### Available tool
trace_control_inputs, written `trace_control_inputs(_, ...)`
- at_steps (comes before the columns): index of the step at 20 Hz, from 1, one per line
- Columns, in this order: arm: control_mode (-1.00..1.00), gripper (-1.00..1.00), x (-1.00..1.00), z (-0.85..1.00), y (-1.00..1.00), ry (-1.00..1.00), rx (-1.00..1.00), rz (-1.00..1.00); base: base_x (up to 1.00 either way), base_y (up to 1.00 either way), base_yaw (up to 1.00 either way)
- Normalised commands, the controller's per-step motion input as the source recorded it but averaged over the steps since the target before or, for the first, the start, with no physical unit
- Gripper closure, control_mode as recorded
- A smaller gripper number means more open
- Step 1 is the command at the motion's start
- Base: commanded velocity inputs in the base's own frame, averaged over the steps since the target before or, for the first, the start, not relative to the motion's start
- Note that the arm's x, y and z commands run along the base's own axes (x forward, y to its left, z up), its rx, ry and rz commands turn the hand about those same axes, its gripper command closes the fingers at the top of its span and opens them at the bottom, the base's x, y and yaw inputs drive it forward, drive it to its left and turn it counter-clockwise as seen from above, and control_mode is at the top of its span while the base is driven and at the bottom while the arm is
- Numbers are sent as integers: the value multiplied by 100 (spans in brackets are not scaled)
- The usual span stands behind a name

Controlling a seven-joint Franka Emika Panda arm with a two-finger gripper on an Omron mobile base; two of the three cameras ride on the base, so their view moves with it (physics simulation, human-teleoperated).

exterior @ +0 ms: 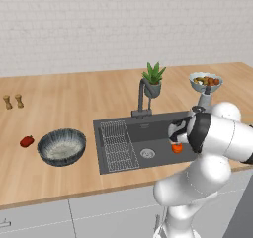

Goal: Pick the squash from the sink and place it in the bowl. Then pick the bowl and place it in the microwave. Then close the microwave door and press the start button.

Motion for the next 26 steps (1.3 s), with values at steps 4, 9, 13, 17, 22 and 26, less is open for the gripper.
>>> trace_control_inputs(4,-100,-100,18,-24,0,0,0,0,0,0,0)
trace_control_inputs(9,-100,-100,25,-17,0,0,0,0,0,0,0)
trace_control_inputs(13,-100,-100,24,-18,0,0,0,0,0,0,0)
trace_control_inputs(17,-100,-100,27,-19,0,0,0,0,0,0,0)
trace_control_inputs(22,-100,-100,20,-17,-9,0,0,0,0,0,0)
trace_control_inputs(26,-100,-100,13,-10,-22,0,0,0,0,0,0)
